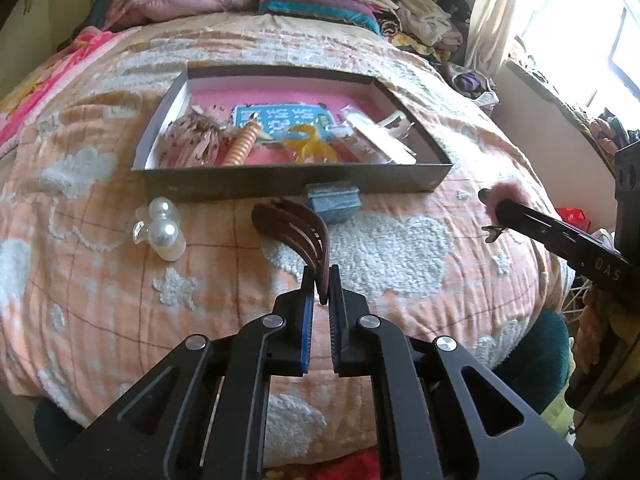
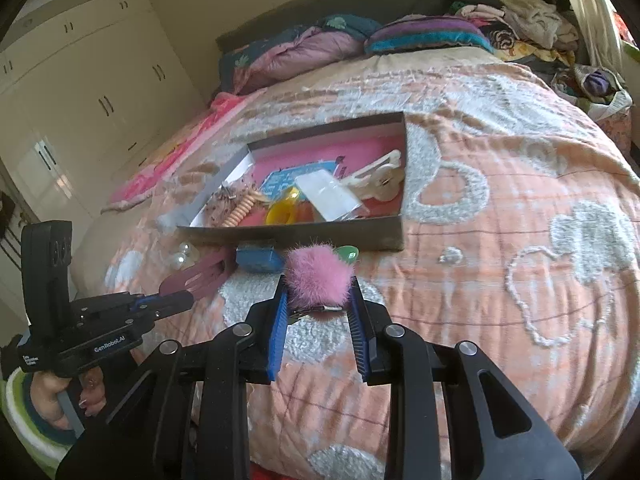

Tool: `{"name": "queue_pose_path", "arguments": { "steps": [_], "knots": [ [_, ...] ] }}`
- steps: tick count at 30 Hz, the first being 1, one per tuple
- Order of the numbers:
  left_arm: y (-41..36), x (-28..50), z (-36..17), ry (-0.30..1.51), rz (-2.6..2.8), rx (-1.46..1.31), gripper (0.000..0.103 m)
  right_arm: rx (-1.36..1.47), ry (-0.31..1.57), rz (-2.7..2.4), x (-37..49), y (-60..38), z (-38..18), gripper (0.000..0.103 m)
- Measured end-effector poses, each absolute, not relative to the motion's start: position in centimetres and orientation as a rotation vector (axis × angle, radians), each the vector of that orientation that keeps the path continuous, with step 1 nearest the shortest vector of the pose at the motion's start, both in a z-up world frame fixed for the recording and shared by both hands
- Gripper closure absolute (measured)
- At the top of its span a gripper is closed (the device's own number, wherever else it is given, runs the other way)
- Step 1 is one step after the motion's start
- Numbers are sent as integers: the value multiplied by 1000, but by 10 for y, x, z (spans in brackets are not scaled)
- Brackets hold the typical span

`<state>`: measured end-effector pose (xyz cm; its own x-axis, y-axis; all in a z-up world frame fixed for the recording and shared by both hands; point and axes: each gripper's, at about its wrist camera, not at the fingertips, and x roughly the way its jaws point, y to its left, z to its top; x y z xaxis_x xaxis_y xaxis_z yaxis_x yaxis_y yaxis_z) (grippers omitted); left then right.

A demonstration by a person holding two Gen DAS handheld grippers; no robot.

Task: Organize jewelry
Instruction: 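Carry the maroon claw clip and pom-pom clip over the pink box with both tools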

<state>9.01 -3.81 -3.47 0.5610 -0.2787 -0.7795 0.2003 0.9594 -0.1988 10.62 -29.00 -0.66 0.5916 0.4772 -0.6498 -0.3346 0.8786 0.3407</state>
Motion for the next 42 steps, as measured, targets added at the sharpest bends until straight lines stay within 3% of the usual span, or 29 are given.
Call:
{"name": "queue_pose_path", "arguments": {
  "steps": [15,27,42],
  "knots": [
    [-73,95,3,861,-349,-14,103,203,744,461,97,-309,13,76],
    [-90,115,-21,906,-365,36,103,221,763,448,104,-314,5,76],
    [-66,143,25,823,-343,-24,103,202,745,452,113,-310,14,77]
  ]
}}
